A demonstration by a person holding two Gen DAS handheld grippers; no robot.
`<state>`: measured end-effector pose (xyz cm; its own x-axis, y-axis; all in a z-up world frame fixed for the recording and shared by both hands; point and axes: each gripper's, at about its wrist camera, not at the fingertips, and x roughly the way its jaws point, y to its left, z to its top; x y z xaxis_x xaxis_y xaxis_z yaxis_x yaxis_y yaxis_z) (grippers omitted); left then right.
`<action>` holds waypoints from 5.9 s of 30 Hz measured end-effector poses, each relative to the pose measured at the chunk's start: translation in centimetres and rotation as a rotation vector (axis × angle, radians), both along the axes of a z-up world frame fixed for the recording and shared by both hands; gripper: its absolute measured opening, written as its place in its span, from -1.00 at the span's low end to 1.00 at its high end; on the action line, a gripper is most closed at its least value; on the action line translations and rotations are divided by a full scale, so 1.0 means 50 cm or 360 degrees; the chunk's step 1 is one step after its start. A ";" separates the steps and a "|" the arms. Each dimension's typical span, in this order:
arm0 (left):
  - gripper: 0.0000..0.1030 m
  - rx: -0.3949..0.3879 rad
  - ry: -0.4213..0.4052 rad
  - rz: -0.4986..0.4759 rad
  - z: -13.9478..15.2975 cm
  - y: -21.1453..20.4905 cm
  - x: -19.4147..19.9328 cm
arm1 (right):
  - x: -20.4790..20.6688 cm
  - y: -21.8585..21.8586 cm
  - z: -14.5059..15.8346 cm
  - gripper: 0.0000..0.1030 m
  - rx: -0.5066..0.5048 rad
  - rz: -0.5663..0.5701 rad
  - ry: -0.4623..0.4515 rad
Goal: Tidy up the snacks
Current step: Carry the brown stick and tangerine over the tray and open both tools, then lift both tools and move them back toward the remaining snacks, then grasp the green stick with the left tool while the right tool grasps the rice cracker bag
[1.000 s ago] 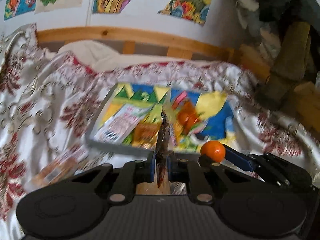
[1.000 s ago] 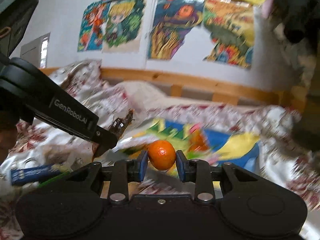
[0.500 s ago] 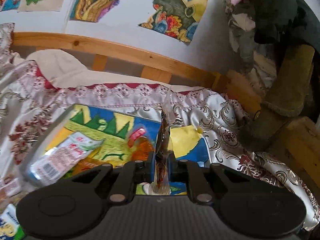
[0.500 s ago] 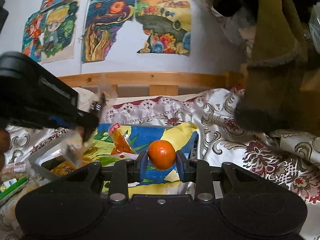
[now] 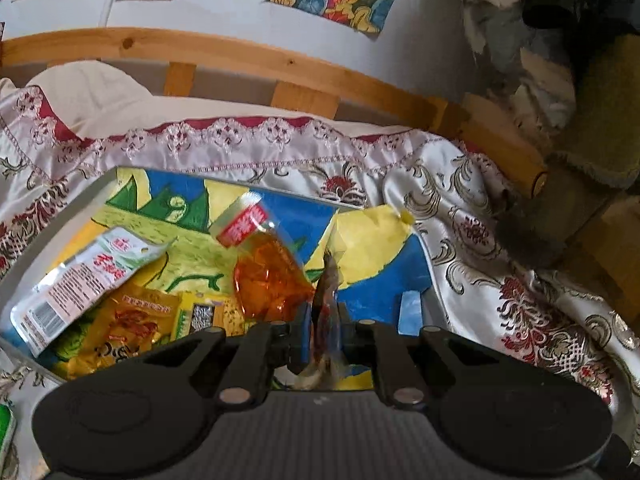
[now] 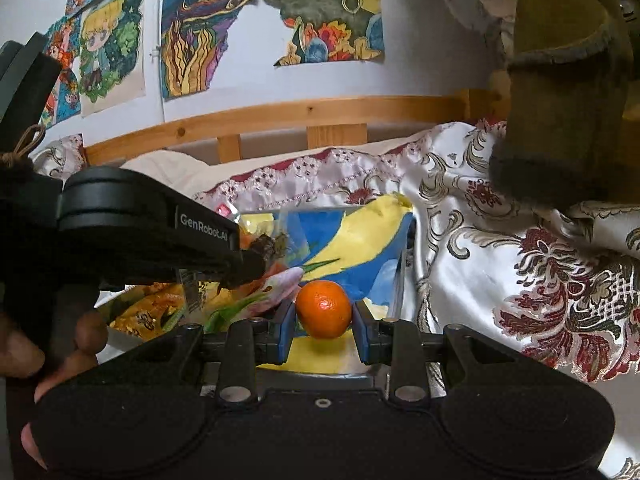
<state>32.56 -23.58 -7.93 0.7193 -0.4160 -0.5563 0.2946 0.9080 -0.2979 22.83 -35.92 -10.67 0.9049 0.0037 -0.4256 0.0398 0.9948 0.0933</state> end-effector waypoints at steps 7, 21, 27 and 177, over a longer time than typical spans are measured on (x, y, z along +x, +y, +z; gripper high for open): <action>-0.77 0.0002 0.0031 0.0025 -0.017 0.009 0.007 | 0.006 -0.003 -0.011 -0.36 0.0021 0.0001 0.0043; 0.16 0.0023 0.0072 0.0037 0.007 0.041 -0.014 | -0.010 -0.003 0.012 0.27 -0.0011 -0.0029 -0.0013; 0.76 0.0055 -0.0120 0.0154 0.070 0.096 -0.081 | -0.054 -0.009 0.058 0.63 0.0030 -0.0039 -0.0119; -0.64 0.0647 0.0319 -0.0015 -0.063 0.364 -0.213 | -0.057 0.255 -0.026 -0.63 0.0559 0.0739 0.0350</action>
<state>21.90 -5.39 -11.09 0.5779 -0.1409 -0.8039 0.2763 0.9606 0.0302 19.97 -23.17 -11.98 0.6665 0.5494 -0.5039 -0.3341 0.8244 0.4569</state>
